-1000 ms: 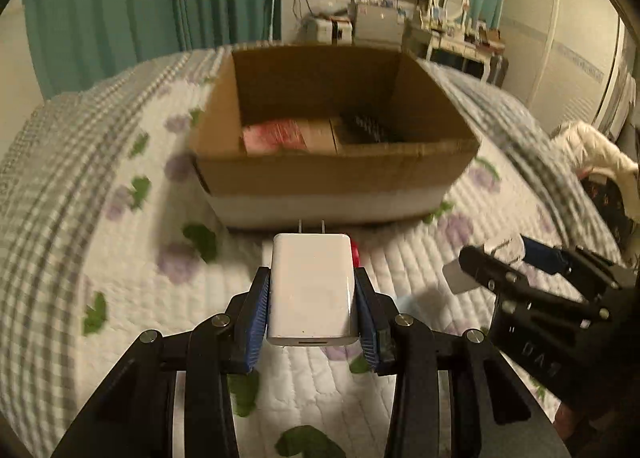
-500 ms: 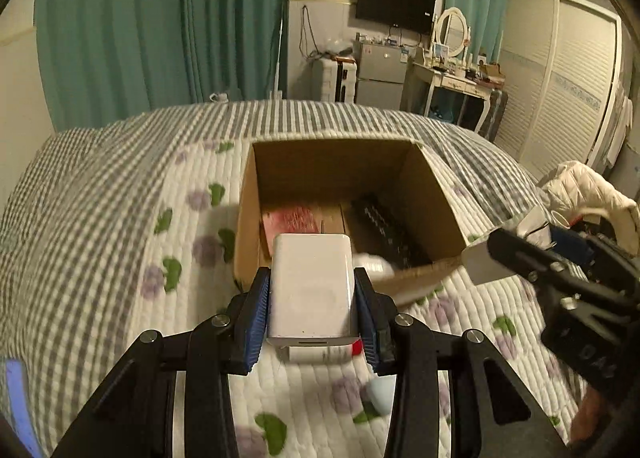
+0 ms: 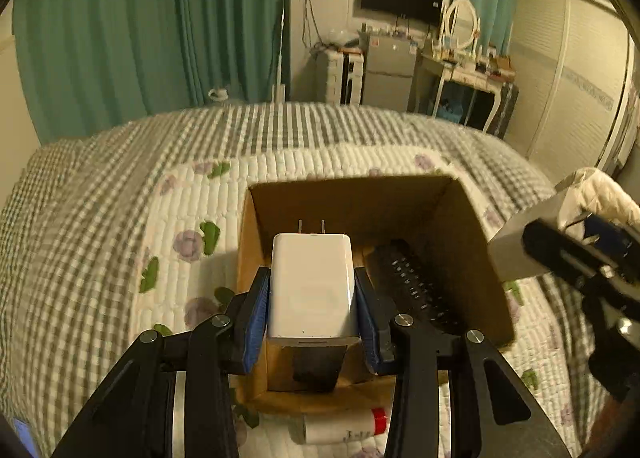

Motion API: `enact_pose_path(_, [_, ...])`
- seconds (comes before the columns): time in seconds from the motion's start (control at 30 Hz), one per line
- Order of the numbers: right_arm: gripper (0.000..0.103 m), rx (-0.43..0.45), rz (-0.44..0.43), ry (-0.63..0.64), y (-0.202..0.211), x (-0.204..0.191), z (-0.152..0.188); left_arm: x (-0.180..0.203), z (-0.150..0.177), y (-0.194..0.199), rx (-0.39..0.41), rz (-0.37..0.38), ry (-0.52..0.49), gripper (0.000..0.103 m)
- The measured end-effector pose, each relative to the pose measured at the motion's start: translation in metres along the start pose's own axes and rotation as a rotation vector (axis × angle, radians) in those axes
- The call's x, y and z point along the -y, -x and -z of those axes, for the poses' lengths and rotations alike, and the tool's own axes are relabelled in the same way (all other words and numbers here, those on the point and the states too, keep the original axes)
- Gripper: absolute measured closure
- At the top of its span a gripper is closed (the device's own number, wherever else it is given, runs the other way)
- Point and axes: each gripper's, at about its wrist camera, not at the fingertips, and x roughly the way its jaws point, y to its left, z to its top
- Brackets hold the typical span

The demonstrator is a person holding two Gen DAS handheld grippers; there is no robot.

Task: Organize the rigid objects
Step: 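Lower both white chargers into the cardboard box and open both grippers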

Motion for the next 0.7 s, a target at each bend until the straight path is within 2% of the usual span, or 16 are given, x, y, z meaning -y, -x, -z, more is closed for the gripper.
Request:
enact_pose_path(0.17, [0.052,-0.026,-0.004,0.013,-0.027,0.004,0.006,0.006,0.013,-0.029,-0.043,0.000,-0.022,0.062])
enact_pose_path(0.37, [0.052,-0.051,-0.015,0.008,-0.044,0.008,0.018,0.017,0.023,-0.044,-0.065,0.001,-0.055,0.060])
enact_pose_path(0.43, [0.052,-0.055,-0.013,0.012,-0.046,0.007,0.020,0.018,0.024,-0.044,-0.061,-0.008,-0.055,0.055])
enact_pose_path(0.47, [0.052,-0.055,-0.013,0.012,-0.047,0.007,0.021,0.018,0.024,-0.042,-0.052,-0.014,-0.051,0.048])
enact_pose_path(0.6, [0.052,-0.057,-0.019,0.006,-0.044,0.007,0.021,0.014,0.018,-0.027,-0.030,-0.010,-0.031,0.047])
enact_pose_path(0.7, [0.052,-0.059,-0.024,0.003,-0.042,0.006,0.020,0.008,0.013,-0.015,-0.009,-0.046,-0.046,0.047])
